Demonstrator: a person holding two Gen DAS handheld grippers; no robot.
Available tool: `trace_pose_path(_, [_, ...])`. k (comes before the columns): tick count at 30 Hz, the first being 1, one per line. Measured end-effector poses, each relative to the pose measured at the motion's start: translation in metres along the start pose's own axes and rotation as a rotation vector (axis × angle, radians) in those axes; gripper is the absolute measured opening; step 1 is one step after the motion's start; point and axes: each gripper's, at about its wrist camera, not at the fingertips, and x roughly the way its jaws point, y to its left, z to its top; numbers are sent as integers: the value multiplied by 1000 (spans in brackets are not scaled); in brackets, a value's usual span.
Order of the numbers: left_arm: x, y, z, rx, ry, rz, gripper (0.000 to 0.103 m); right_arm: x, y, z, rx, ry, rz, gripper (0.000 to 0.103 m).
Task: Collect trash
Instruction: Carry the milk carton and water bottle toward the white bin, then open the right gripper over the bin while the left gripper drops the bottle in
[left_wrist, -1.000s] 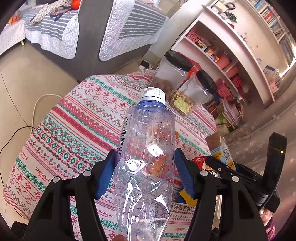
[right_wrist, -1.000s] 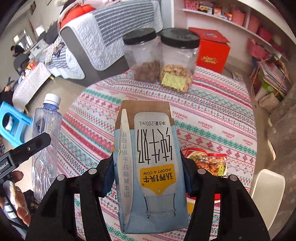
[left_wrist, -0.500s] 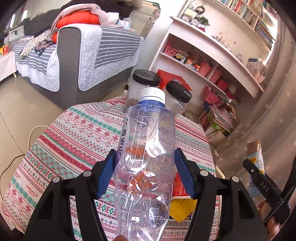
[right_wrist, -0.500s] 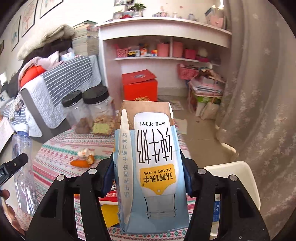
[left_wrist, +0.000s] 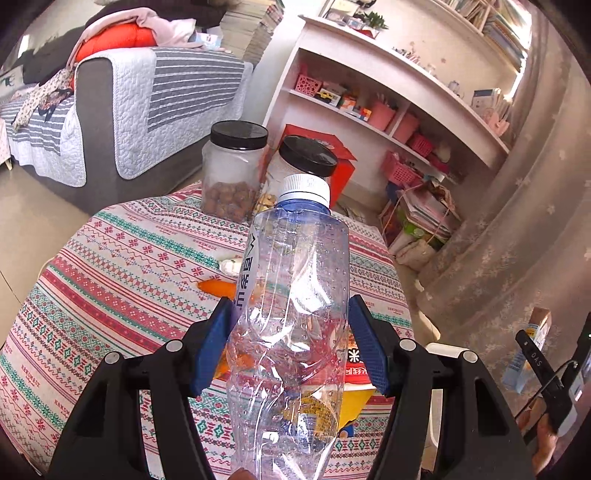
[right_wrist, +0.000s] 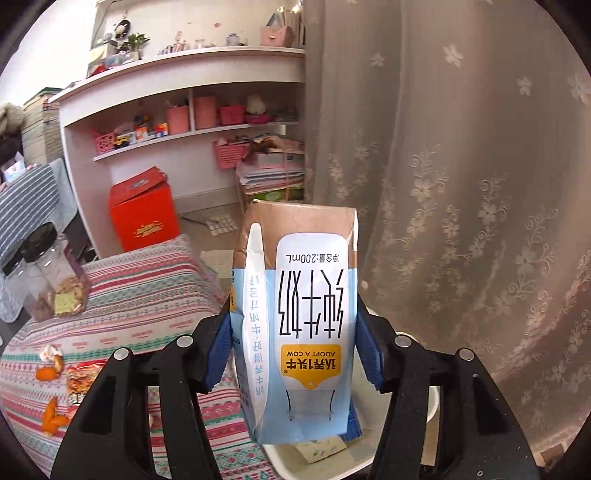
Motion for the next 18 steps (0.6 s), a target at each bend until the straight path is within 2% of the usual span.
trace_pose_path(5, [9,-29,-8,46,23,-44,63,11,-26,-4,35,32,-41,56])
trace_pose_path(10, [15,-64,-18,96,45,-89,63,15,-47,-4,47,65,-45,57])
trace_pose_path(11, [16,-71,-19,103,49,-98,63,15,-51,-4,46,76,-42,61])
trace_pose_path(12, [17,-78,-20,111,54,-105,63,15,-54,-4,51,82,-44,76])
trace_pose_path(14, [19,-90,-23,134,64,-116,63,14,-63,-5,59,76,-81,90])
trace_pose_path(18, [25,-120,-31,190,91,-140,63,7,-82,1,62,40,-112,93])
